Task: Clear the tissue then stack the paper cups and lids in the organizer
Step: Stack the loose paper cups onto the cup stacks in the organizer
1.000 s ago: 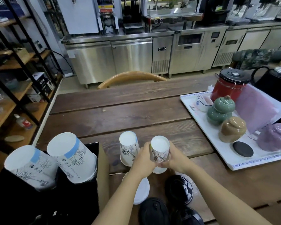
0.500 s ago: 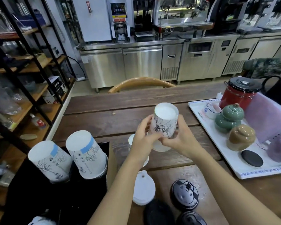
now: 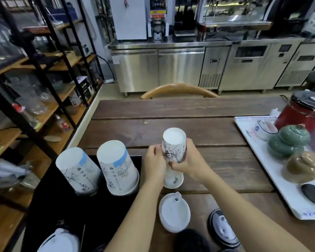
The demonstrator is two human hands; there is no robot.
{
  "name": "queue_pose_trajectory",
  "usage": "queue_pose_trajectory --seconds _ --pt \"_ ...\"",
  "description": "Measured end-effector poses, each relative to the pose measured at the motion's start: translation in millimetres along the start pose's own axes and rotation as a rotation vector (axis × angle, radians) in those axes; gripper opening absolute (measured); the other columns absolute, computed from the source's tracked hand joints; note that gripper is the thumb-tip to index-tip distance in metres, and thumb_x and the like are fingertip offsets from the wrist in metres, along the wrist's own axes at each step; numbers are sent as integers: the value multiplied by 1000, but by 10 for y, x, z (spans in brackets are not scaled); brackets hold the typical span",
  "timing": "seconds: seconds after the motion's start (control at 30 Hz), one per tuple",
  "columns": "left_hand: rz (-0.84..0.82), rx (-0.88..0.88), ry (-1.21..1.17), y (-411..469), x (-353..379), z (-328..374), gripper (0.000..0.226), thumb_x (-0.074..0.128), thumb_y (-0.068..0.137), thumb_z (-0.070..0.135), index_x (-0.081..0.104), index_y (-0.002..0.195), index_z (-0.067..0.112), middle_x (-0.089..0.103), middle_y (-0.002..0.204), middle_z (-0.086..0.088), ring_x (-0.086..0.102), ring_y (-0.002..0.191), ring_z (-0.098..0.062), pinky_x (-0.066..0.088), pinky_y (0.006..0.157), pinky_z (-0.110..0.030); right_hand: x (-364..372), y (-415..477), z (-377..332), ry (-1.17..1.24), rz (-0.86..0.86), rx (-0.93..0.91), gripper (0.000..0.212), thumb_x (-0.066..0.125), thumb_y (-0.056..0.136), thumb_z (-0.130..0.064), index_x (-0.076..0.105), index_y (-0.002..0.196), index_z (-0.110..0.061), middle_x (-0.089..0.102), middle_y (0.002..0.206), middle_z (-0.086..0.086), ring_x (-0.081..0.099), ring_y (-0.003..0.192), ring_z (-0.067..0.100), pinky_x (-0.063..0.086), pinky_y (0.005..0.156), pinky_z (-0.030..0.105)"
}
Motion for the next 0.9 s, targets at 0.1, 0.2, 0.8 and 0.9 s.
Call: queue_pose_trajectory --seconds 0.1,0.2,0.8,0.9 --pt "-16 -88 29 85 68 -290 21 37 96 14 58 93 12 62 87 -3 58 89 -23 48 81 -37 121 28 288 -58 -42 51 72 69 48 -33 38 112 -24 51 113 -3 53 109 16 48 93 36" --pt "-41 -175 61 130 121 -554 21 35 97 11 55 92 11 57 83 -2 54 82 -19 41 62 -27 222 13 554 -87 -87 93 75 72 52 -27 38 119 -20 48 107 -12 51 111 15 47 93 32" --pt "-123 -415 129 321 325 -1284 38 33 93 30 63 107 12 66 112 -13 60 104 -30 46 98 -46 301 -104 928 49 -148 253 78 83 57 -11 34 116 -26 52 112 -10 54 107 8 47 85 21" --pt "-118 -403 -31 211 336 -961 37 34 94 35 63 107 14 66 113 -11 61 105 -28 46 99 -48 159 -116 669 117 -94 190 80 82 55 -9 36 119 -24 54 116 -5 54 108 4 48 76 16"
Point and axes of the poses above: each hand's wrist, its own y-axis towards the middle knuckle, its own x-axis out of the palm, z = x × y, the point moved 8 cm from there along y, towards the middle knuckle
